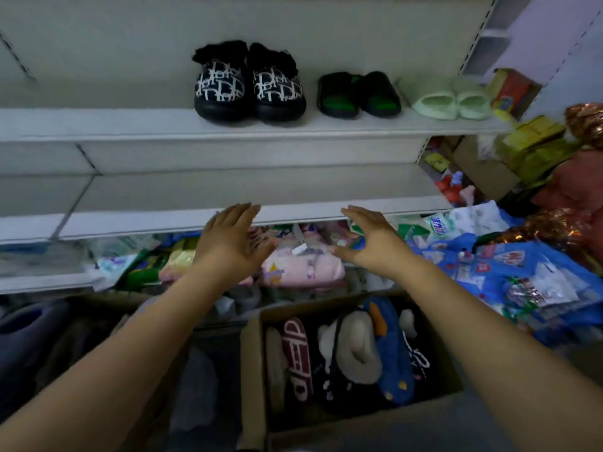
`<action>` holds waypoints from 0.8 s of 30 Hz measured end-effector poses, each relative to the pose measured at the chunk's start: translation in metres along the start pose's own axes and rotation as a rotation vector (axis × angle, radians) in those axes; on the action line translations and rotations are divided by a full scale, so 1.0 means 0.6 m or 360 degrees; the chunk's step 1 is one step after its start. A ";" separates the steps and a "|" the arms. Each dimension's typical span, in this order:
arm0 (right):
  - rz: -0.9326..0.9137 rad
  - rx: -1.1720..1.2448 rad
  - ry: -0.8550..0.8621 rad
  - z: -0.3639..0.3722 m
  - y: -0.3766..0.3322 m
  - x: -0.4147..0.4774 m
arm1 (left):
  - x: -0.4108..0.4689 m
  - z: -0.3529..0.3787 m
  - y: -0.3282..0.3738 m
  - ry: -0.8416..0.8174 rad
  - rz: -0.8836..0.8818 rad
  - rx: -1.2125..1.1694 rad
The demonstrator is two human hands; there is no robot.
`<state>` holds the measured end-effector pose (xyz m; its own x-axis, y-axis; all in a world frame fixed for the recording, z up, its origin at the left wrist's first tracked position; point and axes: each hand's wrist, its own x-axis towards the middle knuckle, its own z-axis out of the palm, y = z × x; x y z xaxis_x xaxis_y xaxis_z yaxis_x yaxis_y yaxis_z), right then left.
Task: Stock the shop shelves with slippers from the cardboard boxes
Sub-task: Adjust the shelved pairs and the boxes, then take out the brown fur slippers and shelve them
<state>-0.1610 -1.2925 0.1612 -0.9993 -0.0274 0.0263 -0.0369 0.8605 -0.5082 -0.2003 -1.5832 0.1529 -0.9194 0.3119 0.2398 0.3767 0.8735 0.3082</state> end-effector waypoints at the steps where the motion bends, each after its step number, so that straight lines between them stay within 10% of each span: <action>1: 0.0013 -0.0004 -0.0061 0.012 0.018 -0.024 | -0.027 0.020 0.016 -0.0011 0.0021 -0.0008; 24: 0.0564 0.0186 -0.1126 0.329 0.303 -0.234 | -0.376 0.336 0.058 -0.1173 -0.0547 0.0095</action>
<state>-0.0293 -1.2328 -0.1045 -0.7189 -0.1122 -0.6860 0.3222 0.8207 -0.4719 -0.0028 -1.5477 -0.0760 -0.8288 0.1706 -0.5328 0.0726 0.9771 0.1999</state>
